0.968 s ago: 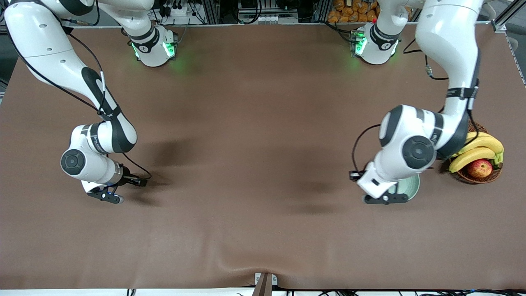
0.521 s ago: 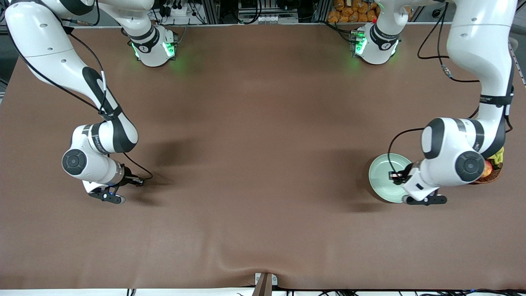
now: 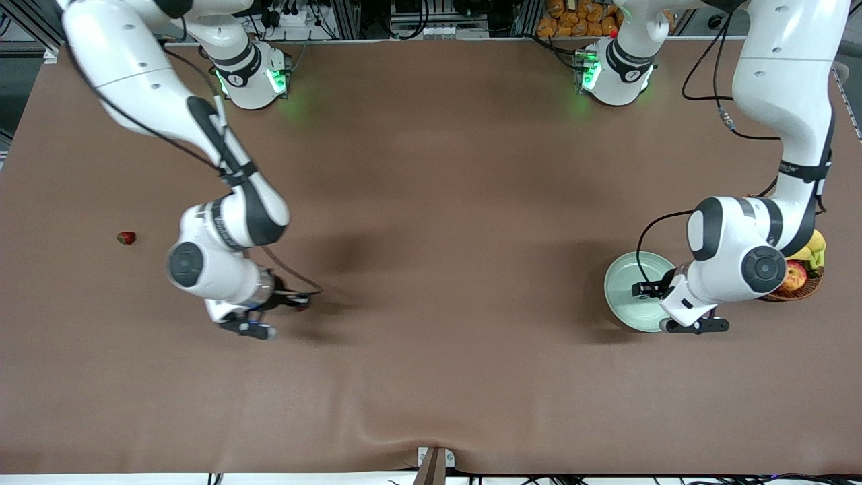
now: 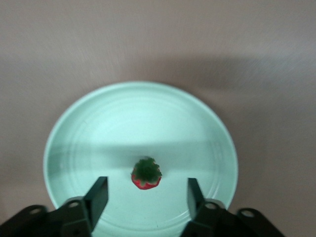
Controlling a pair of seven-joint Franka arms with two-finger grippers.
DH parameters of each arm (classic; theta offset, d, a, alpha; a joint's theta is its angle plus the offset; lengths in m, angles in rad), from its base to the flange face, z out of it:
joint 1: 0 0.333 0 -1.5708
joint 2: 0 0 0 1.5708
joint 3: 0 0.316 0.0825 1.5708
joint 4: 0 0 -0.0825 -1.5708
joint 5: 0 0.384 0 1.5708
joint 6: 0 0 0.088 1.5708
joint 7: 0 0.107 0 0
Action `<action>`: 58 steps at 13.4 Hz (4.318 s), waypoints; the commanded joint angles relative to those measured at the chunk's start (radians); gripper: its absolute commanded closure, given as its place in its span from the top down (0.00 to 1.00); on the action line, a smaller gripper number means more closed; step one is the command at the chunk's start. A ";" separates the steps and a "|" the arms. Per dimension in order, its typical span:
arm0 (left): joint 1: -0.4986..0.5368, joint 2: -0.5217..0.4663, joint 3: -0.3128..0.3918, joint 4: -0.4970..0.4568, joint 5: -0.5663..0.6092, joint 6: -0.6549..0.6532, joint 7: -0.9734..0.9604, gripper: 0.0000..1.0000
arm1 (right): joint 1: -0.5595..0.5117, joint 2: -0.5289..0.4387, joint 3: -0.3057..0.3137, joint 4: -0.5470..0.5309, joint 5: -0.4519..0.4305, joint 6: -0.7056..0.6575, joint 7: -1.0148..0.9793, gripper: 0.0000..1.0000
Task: Collect all strawberries into plate
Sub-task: 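Carry the second strawberry mid-table with the right gripper and release it, then grasp the second strawberry with the left gripper while the right reaches another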
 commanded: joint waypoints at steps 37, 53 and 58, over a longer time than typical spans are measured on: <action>-0.594 0.227 -0.026 0.314 0.018 0.159 -0.916 1.00 | -0.214 -0.031 -0.029 0.168 -0.252 -0.430 -0.040 1.00; -0.721 0.396 0.082 0.415 0.018 0.276 -1.005 0.72 | -0.752 -0.018 -0.017 0.000 -0.374 -0.511 -0.431 1.00; -0.721 0.399 0.082 0.415 0.018 0.276 -0.985 0.51 | -0.798 0.008 -0.019 -0.020 -0.374 -0.503 -0.436 1.00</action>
